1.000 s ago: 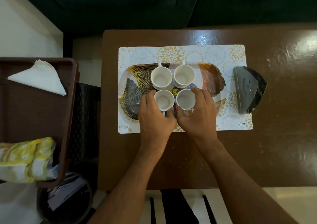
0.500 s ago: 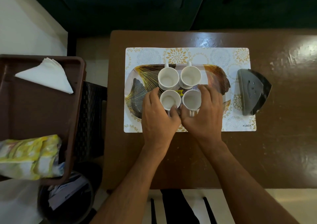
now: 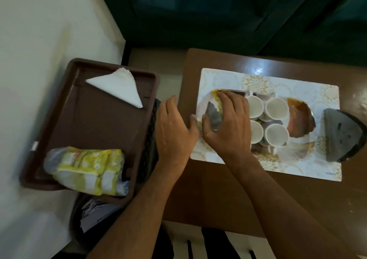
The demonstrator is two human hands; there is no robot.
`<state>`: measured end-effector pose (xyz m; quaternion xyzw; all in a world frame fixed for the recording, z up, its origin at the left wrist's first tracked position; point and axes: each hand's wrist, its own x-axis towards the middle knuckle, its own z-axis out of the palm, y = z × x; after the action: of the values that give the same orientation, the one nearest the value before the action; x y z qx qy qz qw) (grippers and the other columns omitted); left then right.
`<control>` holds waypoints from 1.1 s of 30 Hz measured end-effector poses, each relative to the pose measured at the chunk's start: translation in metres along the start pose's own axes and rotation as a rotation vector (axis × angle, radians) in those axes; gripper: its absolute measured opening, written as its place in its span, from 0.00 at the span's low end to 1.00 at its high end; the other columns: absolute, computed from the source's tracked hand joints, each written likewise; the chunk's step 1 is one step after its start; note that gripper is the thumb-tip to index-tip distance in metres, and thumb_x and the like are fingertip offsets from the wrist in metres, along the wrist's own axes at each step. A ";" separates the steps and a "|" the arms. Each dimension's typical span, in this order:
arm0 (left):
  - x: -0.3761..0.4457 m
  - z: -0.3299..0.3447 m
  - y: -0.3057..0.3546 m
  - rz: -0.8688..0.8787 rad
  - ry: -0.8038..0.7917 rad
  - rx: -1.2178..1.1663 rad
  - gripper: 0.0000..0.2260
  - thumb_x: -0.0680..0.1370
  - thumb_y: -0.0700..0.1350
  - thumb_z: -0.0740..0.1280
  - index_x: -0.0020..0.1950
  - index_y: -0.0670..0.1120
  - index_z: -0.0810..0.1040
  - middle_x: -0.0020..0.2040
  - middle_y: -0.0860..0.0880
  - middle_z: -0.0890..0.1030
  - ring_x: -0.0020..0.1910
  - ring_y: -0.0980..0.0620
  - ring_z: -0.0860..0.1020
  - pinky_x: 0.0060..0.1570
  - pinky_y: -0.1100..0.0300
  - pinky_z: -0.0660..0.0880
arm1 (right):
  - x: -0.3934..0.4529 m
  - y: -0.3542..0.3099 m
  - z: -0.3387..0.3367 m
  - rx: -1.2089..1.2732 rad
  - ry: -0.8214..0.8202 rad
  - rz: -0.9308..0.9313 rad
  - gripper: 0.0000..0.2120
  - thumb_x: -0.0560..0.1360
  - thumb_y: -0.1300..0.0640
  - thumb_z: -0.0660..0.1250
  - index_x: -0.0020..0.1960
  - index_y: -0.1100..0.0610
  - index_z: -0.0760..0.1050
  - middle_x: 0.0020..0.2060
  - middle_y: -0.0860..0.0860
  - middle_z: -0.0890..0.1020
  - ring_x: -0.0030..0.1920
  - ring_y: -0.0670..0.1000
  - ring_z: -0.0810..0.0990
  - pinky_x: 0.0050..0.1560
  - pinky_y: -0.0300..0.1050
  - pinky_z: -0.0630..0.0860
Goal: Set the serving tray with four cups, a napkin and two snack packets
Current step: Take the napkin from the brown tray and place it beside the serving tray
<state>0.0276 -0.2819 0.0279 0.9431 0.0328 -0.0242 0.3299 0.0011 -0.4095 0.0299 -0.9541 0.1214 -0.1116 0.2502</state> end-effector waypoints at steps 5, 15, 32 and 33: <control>0.036 -0.042 -0.058 -0.074 0.065 0.008 0.26 0.79 0.47 0.72 0.74 0.42 0.71 0.68 0.44 0.76 0.68 0.47 0.76 0.63 0.55 0.77 | 0.024 -0.067 0.048 0.042 -0.108 -0.037 0.27 0.74 0.53 0.73 0.69 0.64 0.75 0.64 0.60 0.80 0.66 0.59 0.76 0.68 0.51 0.73; 0.100 -0.078 -0.136 -0.244 0.076 -0.037 0.22 0.79 0.44 0.72 0.73 0.42 0.74 0.67 0.45 0.77 0.66 0.46 0.77 0.58 0.62 0.69 | 0.076 -0.151 0.139 0.148 -0.240 -0.014 0.21 0.77 0.58 0.73 0.69 0.61 0.76 0.65 0.57 0.81 0.67 0.56 0.78 0.70 0.47 0.72; 0.130 -0.072 -0.174 -0.279 -0.018 -0.168 0.19 0.80 0.44 0.71 0.71 0.45 0.76 0.66 0.48 0.77 0.61 0.50 0.78 0.58 0.59 0.77 | 0.105 -0.176 0.208 0.167 -0.219 0.210 0.18 0.76 0.63 0.73 0.65 0.59 0.77 0.60 0.53 0.84 0.60 0.52 0.82 0.64 0.49 0.81; 0.130 -0.071 -0.174 -0.290 -0.012 -0.181 0.19 0.80 0.44 0.71 0.71 0.45 0.76 0.65 0.48 0.77 0.60 0.50 0.78 0.56 0.60 0.76 | 0.105 -0.176 0.208 0.193 -0.214 0.223 0.18 0.76 0.64 0.73 0.65 0.59 0.77 0.59 0.53 0.84 0.59 0.51 0.82 0.63 0.47 0.81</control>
<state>0.1456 -0.0954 -0.0332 0.8948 0.1685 -0.0738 0.4069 0.1882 -0.1974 -0.0427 -0.9127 0.1877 0.0080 0.3628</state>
